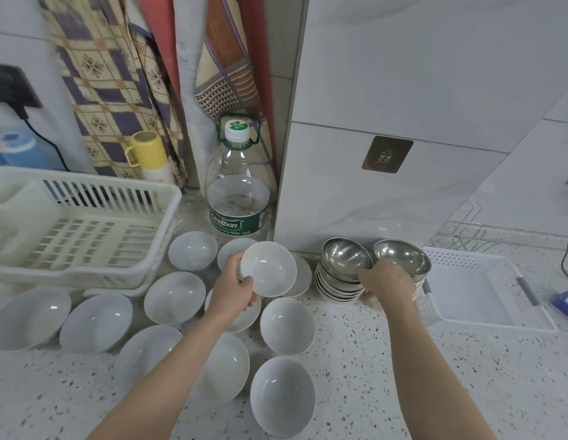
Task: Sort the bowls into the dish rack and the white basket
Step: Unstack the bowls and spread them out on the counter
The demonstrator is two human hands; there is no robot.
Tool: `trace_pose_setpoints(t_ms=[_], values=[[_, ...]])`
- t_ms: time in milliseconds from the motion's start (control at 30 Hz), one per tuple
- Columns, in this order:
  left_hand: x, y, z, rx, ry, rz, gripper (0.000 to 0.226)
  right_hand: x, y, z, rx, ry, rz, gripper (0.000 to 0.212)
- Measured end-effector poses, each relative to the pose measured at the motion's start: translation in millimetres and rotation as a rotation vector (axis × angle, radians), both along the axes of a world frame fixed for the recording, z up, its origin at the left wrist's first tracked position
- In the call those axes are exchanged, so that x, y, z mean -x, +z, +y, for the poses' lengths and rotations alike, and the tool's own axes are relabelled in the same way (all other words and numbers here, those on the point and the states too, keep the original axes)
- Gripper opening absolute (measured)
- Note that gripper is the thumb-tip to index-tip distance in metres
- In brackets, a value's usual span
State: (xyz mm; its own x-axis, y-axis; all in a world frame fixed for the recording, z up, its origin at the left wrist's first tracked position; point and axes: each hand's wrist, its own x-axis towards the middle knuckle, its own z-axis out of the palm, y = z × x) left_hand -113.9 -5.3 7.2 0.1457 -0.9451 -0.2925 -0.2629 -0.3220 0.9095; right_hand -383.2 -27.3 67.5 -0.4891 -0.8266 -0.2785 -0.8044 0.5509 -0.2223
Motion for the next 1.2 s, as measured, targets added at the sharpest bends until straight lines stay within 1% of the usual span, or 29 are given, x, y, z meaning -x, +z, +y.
trace_pose_setpoints(t_ms=[100, 233, 300, 367, 433, 533, 633, 733, 800, 933, 1067, 1200], values=[[-6.2, 1.9, 6.5, -0.012, 0.052, 0.066, 0.048, -0.4, 5.9, -1.5, 0.007, -0.001, -0.017, 0.027], [-10.8, 8.8, 16.9, -0.007, 0.098, 0.134, 0.047, -2.4, 13.6, -3.4, -0.011, -0.023, -0.086, 0.019], [-12.5, 12.9, 22.8, -0.004, 0.114, 0.161, 0.046, -0.7, 14.5, -3.9, 0.011, -0.013, -0.133, 0.024], [-14.6, 17.2, 28.8, -0.004, 0.131, 0.193, 0.046, 1.8, 14.4, -2.8, 0.057, 0.004, -0.157, 0.022], [-17.0, 20.5, 33.5, -0.018, 0.145, 0.244, 0.046, 3.6, 15.6, -1.8, 0.139, 0.022, -0.142, 0.013], [-21.1, 23.0, 40.6, -0.064, 0.176, 0.351, 0.045, 2.8, 21.4, 3.3, 0.284, 0.012, -0.163, 0.025], [-25.2, 24.4, 48.9, -0.126, 0.202, 0.487, 0.046, -0.3, 29.9, 19.4, 0.402, -0.075, -0.328, 0.023], [-27.5, 24.3, 59.5, -0.167, 0.182, 0.544, 0.047, -4.9, 32.1, 51.1, 0.475, -0.168, -0.522, 0.022], [-27.5, 23.8, 66.9, -0.192, 0.155, 0.556, 0.046, -8.0, 28.2, 76.3, 0.470, -0.251, -0.591, 0.026], [-24.7, 22.3, 80.3, -0.229, 0.092, 0.562, 0.045, -11.9, 10.5, 121.0, 0.384, -0.413, -0.652, 0.029], [-17.0, 19.5, 93.9, -0.281, 0.009, 0.540, 0.042, -11.2, -12.1, 159.8, 0.343, -0.519, -0.630, 0.030], [-9.9, 15.9, 110.2, -0.316, -0.044, 0.534, 0.045, -6.2, -35.0, 191.0, 0.355, -0.567, -0.599, 0.031]])
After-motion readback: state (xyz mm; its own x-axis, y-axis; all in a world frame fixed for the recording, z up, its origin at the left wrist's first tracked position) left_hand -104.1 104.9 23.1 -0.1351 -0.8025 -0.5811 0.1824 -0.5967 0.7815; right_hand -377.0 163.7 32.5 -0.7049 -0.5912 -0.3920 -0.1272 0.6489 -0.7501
